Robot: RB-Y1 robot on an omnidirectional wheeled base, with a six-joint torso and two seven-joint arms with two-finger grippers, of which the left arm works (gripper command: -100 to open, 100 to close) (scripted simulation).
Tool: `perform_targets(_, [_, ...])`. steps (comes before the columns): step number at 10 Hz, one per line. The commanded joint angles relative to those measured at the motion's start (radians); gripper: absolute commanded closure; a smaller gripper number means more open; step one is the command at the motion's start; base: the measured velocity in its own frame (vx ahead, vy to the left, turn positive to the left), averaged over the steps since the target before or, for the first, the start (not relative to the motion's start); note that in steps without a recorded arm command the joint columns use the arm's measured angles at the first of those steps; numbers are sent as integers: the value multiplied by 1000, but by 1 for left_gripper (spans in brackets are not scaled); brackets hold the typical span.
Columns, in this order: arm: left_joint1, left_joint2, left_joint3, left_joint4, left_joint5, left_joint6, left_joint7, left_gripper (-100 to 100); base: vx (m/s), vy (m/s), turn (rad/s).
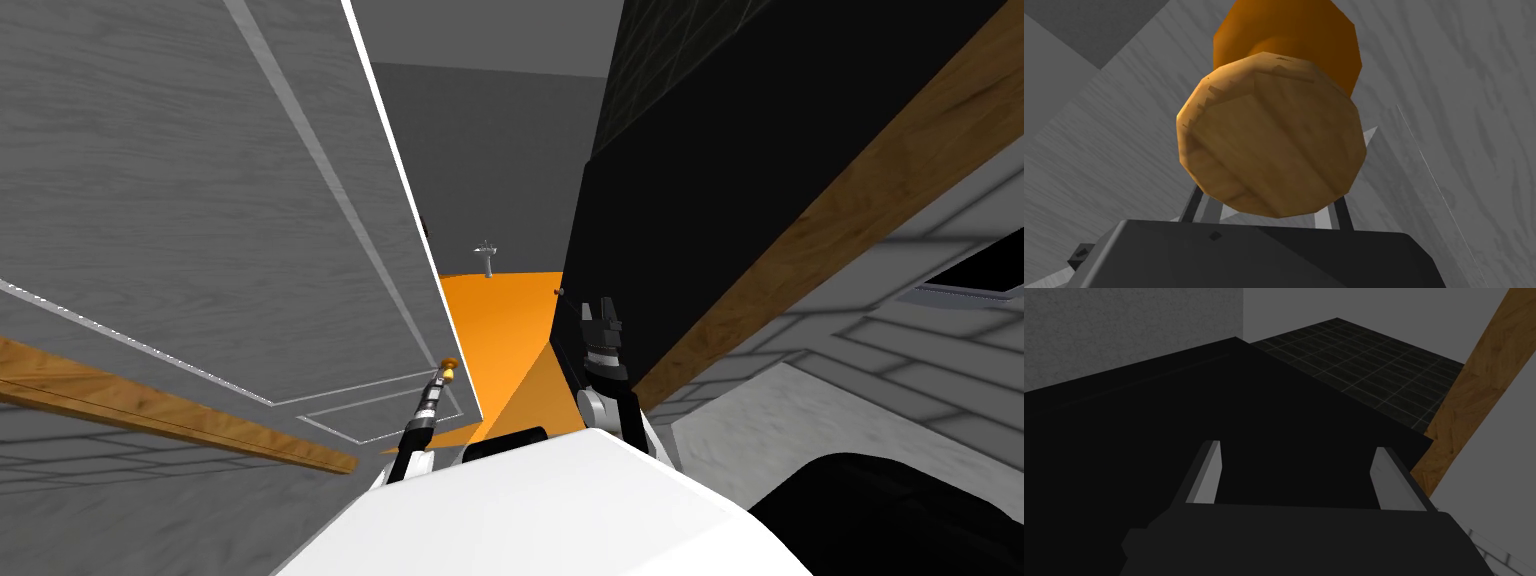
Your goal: Push the door open
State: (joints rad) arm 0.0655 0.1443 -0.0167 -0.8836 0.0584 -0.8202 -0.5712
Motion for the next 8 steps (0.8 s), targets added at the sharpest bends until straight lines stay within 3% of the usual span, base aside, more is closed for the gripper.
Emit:
perform_targets(1, [-5,-2,8,1,20,-4,50,100,49,9,-41])
perform_targets(2, [-5,-2,8,1,20,-4,56,100,35,14,-16])
perform_targets(3, [-7,-5,13,2,36,-6,97,100,40,15,-37])
perform_targets(4, [-2,-3,23,0,-2,-11,43,-100,17,-17,90])
perform_targets(8, [12,-8,62,-8,-114,-29,-62,-100,-32,-64,157])
